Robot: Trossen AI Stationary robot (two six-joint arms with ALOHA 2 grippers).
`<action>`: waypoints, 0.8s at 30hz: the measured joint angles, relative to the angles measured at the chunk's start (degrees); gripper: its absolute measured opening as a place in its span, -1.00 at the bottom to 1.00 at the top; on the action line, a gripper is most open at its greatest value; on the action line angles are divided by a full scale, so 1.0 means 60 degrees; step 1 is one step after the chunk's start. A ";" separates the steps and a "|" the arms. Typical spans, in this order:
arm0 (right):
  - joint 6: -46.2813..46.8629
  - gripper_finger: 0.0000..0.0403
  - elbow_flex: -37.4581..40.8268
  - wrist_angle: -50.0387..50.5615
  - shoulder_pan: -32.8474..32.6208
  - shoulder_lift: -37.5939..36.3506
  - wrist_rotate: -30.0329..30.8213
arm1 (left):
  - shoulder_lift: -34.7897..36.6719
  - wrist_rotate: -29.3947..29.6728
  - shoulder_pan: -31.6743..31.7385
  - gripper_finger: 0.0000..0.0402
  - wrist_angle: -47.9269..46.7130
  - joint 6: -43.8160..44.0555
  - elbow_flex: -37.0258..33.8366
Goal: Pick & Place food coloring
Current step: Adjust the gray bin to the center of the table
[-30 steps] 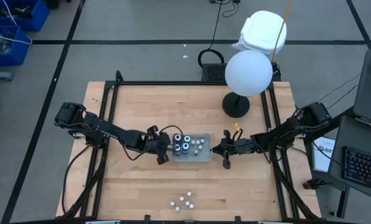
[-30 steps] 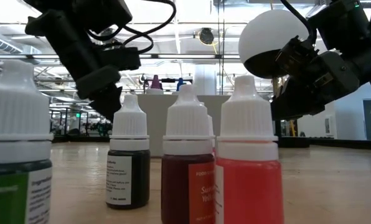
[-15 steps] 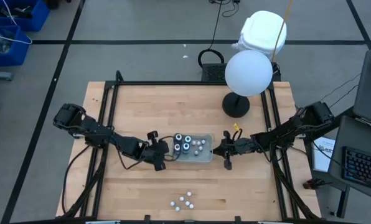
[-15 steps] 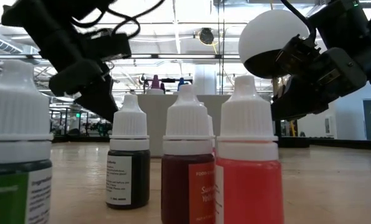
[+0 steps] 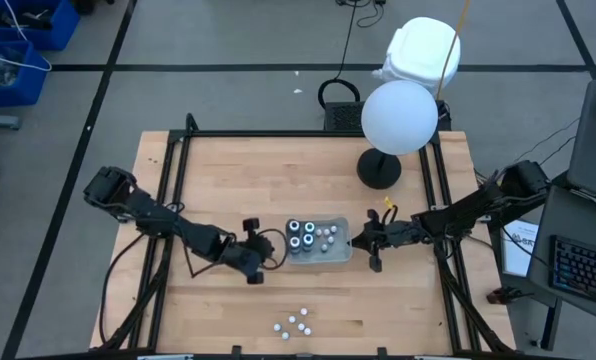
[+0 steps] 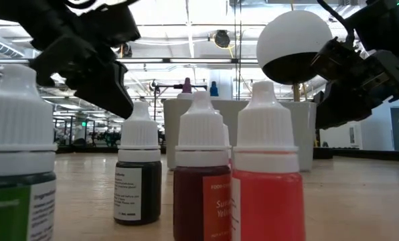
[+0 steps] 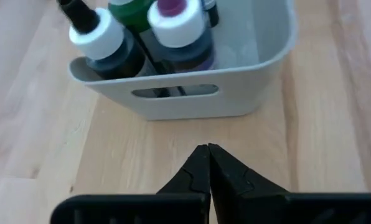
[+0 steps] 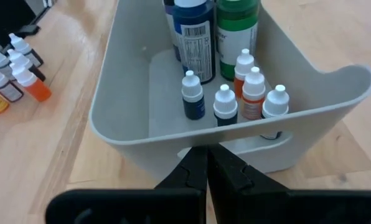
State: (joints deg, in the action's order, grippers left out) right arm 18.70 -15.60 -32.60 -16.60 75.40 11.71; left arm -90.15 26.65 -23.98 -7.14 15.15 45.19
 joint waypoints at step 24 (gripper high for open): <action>0.1045 -1.00 0.0067 -0.0278 0.0426 0.1290 0.2097 | -0.0223 -0.0639 0.0977 -0.98 0.0938 -0.0328 -0.0013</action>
State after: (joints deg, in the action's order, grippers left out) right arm 24.97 -15.20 -34.27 -14.04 83.14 24.29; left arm -91.49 22.82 -18.11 -1.51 13.18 45.11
